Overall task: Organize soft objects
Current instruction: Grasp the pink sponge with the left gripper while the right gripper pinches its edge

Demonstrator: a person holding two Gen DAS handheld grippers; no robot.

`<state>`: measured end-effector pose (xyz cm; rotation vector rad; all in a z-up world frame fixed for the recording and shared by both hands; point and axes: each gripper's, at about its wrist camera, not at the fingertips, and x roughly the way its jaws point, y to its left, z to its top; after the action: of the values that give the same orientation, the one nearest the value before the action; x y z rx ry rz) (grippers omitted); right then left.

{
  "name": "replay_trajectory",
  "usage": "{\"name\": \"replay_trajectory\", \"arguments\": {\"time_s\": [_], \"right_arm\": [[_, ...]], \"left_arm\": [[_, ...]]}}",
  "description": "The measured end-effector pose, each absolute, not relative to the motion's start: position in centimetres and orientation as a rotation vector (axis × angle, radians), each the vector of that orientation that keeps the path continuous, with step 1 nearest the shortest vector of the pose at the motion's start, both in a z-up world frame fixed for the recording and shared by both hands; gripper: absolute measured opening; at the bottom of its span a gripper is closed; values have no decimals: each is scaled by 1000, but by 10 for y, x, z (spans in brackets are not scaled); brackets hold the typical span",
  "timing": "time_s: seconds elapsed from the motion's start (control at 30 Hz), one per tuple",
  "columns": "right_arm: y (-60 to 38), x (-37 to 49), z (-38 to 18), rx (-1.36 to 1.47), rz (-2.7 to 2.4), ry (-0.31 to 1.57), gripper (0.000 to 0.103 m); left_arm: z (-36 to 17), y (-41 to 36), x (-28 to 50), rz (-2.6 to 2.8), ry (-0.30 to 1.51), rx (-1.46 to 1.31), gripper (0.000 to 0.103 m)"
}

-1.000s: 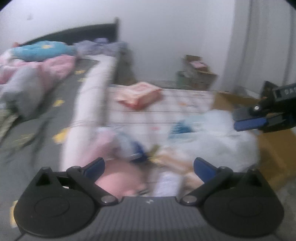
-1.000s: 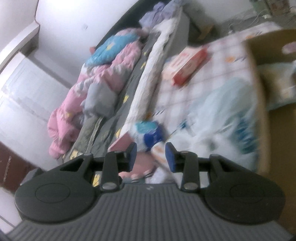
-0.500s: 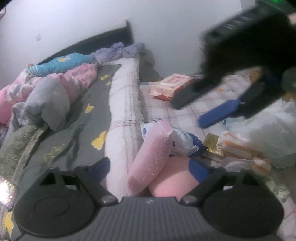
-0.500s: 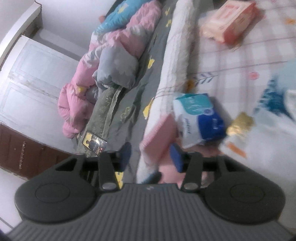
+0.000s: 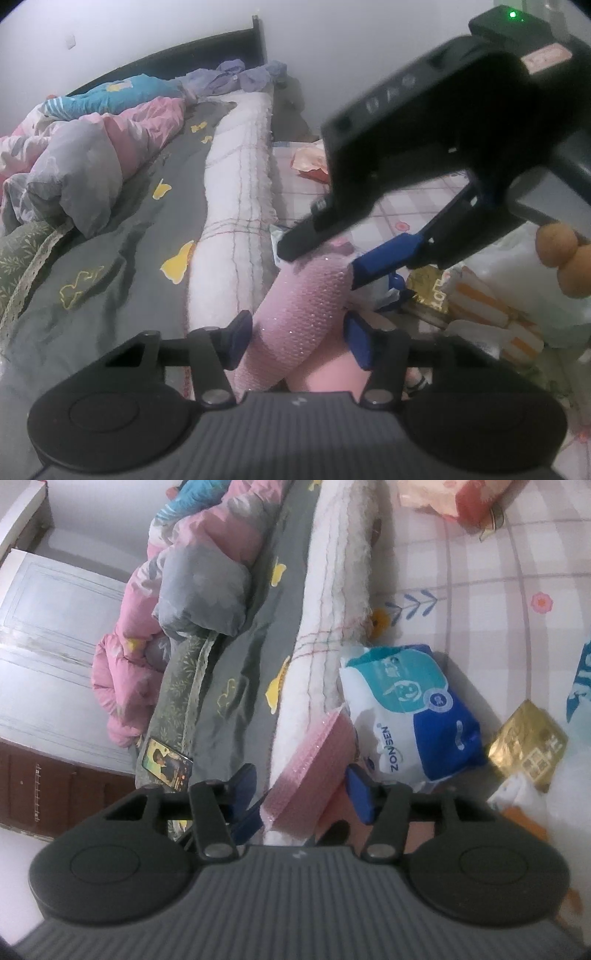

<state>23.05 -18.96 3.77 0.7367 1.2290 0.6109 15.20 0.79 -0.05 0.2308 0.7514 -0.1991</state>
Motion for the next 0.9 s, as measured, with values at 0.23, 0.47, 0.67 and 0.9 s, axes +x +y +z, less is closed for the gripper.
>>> {"name": "replay_trajectory", "arguments": {"time_s": [0.23, 0.47, 0.67, 0.9], "right_arm": [[-191, 229, 36, 759, 627, 1217, 33], [-202, 214, 58, 758, 726, 1175, 31], [-228, 188, 81, 757, 844, 1171, 30], [-261, 171, 86, 709, 887, 1193, 30]], "left_arm": [[4, 14, 150, -209, 751, 195, 46], [35, 24, 117, -282, 712, 146, 46], [60, 37, 78, -441, 699, 72, 48], [55, 54, 77, -451, 728, 11, 46]]}}
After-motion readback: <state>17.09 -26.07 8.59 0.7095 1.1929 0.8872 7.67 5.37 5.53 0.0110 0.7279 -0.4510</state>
